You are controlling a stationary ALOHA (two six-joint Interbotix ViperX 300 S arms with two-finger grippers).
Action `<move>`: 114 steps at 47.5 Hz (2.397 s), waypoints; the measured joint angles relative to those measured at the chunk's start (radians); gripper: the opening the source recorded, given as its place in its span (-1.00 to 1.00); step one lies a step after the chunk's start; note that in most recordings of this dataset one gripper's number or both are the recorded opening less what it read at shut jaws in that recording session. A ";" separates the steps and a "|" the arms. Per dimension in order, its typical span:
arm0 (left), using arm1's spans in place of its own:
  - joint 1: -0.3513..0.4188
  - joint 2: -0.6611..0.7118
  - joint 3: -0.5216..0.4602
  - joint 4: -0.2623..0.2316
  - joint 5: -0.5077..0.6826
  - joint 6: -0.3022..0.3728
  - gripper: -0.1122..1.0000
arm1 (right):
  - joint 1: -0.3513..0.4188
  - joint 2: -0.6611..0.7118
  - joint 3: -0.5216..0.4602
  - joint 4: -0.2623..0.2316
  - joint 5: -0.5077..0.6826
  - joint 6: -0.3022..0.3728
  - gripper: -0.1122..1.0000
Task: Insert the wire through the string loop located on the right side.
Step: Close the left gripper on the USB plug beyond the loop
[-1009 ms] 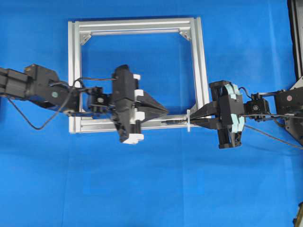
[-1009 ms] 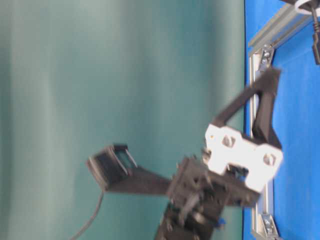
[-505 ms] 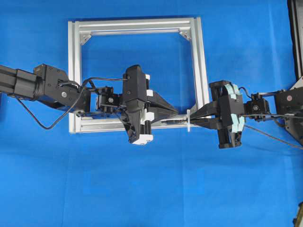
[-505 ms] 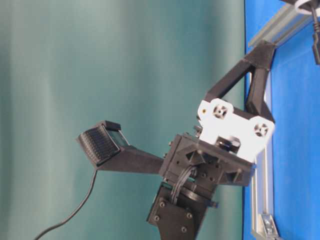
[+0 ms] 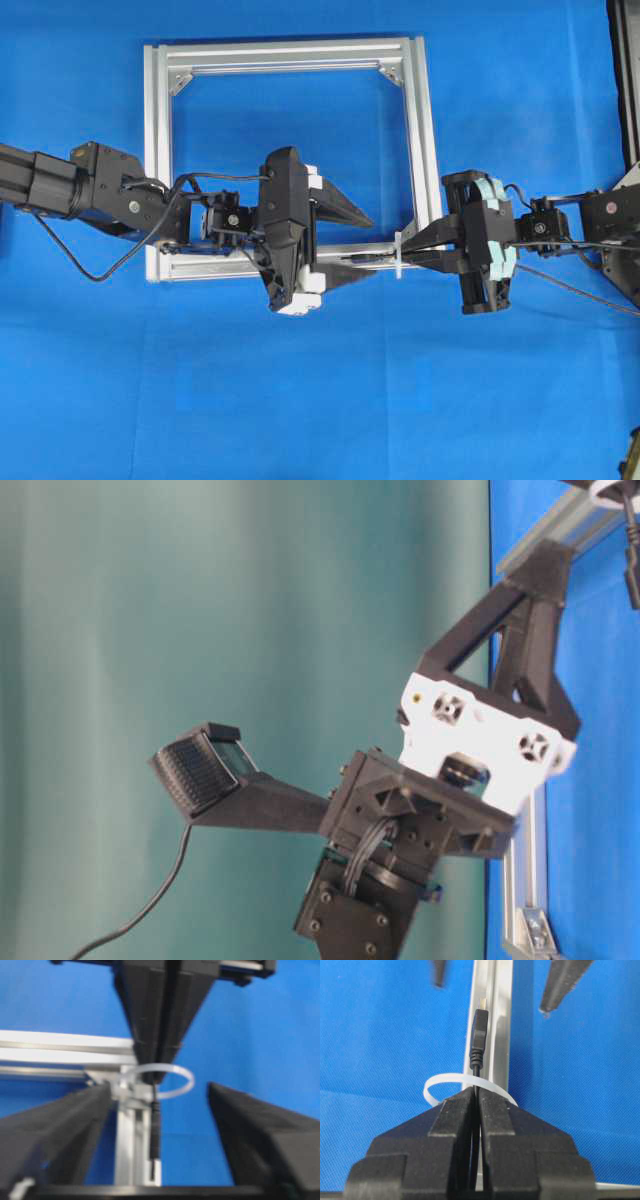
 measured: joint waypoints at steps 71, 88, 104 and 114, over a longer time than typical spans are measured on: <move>-0.005 0.120 -0.011 0.000 -0.032 -0.009 0.84 | 0.000 0.000 0.000 0.000 -0.002 0.000 -0.85; -0.005 0.120 -0.011 0.000 -0.034 -0.006 -0.12 | 0.000 0.000 0.000 0.000 -0.002 0.000 -0.85; -0.003 0.120 -0.009 -0.002 -0.049 0.006 -0.66 | 0.000 0.000 0.000 0.000 0.002 0.000 -0.85; -0.003 0.120 -0.009 0.000 -0.051 0.006 -0.66 | -0.002 -0.002 0.000 0.000 0.003 0.000 -0.85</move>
